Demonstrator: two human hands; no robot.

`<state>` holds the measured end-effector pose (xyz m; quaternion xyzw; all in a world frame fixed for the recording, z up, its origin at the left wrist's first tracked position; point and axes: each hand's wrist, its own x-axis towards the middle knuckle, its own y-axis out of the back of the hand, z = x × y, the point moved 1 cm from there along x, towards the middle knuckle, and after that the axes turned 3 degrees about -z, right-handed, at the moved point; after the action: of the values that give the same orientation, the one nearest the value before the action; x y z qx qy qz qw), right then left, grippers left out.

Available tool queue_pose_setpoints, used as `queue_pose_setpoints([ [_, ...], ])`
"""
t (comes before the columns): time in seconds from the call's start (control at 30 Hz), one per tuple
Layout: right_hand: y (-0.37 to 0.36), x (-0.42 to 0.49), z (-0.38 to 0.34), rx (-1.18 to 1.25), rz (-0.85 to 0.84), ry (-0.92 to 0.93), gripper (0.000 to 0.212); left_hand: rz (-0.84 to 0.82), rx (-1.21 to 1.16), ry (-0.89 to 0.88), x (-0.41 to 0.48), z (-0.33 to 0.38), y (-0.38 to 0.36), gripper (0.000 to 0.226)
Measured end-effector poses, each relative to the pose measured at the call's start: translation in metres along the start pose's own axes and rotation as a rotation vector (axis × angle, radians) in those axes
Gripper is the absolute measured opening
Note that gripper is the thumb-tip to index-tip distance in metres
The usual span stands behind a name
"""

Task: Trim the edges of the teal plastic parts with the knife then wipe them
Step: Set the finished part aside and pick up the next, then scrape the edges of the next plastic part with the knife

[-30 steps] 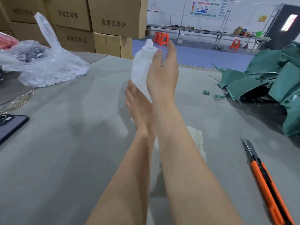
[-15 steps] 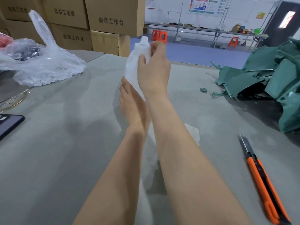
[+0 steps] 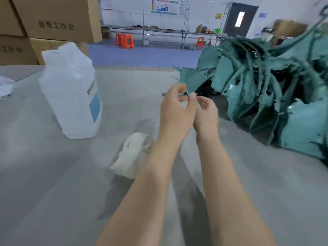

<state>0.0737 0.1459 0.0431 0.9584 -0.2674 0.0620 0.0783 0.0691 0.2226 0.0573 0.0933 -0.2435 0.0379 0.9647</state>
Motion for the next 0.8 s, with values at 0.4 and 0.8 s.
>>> queue_pose_setpoints([
  [0.4, 0.173, 0.048, 0.081, 0.225, 0.626, -0.201, 0.031, -0.641, -0.171, 0.471, -0.036, -0.004, -0.226, 0.044],
  [0.8, 0.199, 0.064, 0.11, 0.441, 0.755, -0.225, 0.038, -0.406, 0.033, 0.241, -0.033, -0.009, -0.267, 0.039],
])
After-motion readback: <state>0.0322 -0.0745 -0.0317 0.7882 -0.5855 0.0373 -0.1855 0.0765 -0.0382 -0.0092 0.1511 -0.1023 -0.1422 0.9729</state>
